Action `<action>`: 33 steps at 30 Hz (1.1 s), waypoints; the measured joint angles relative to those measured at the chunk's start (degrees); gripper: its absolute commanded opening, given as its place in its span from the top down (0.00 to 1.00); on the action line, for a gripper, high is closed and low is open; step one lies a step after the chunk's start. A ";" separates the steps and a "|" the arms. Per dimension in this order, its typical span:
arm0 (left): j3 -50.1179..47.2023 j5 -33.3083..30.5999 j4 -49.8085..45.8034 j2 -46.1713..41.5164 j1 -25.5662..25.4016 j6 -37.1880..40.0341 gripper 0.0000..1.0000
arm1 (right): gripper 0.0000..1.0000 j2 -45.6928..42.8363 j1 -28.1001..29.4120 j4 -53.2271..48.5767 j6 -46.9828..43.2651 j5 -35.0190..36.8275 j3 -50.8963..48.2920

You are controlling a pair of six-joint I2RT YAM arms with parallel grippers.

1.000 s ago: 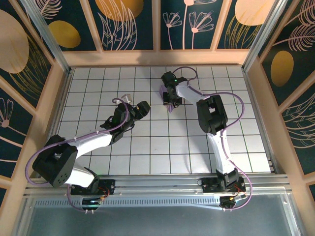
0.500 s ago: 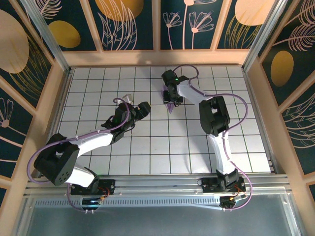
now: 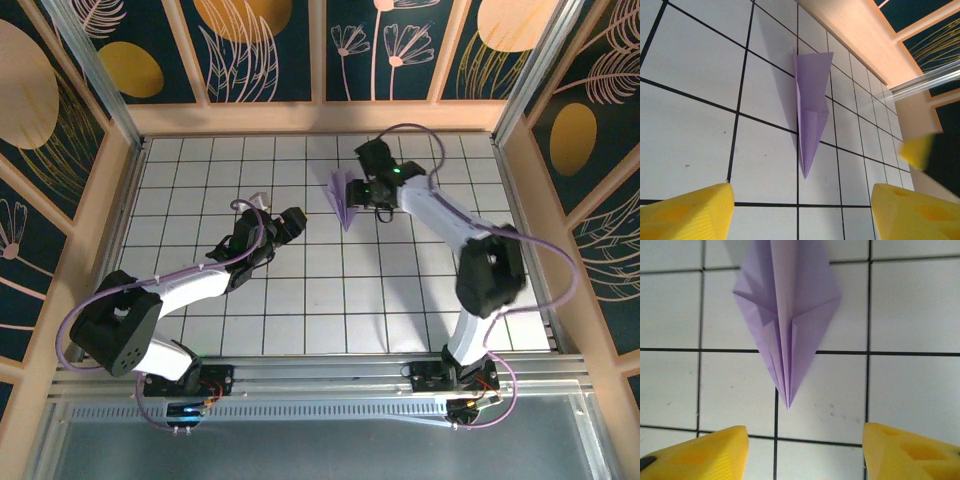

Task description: Fold a paper plane with a square sheet of paper (fold left side to right side)

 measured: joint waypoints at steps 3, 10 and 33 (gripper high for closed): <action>-0.04 -2.21 -1.36 -0.28 0.00 0.72 0.26 | 0.30 -10.78 -3.50 4.85 -0.81 0.04 -8.24; -2.05 -16.06 -9.38 -8.85 0.11 6.16 0.14 | 0.09 -28.87 -14.21 16.35 -5.22 1.84 -26.93; -31.91 -34.03 19.10 -33.97 19.45 49.31 0.01 | 0.01 -36.72 -39.12 62.51 -14.47 -6.10 -62.73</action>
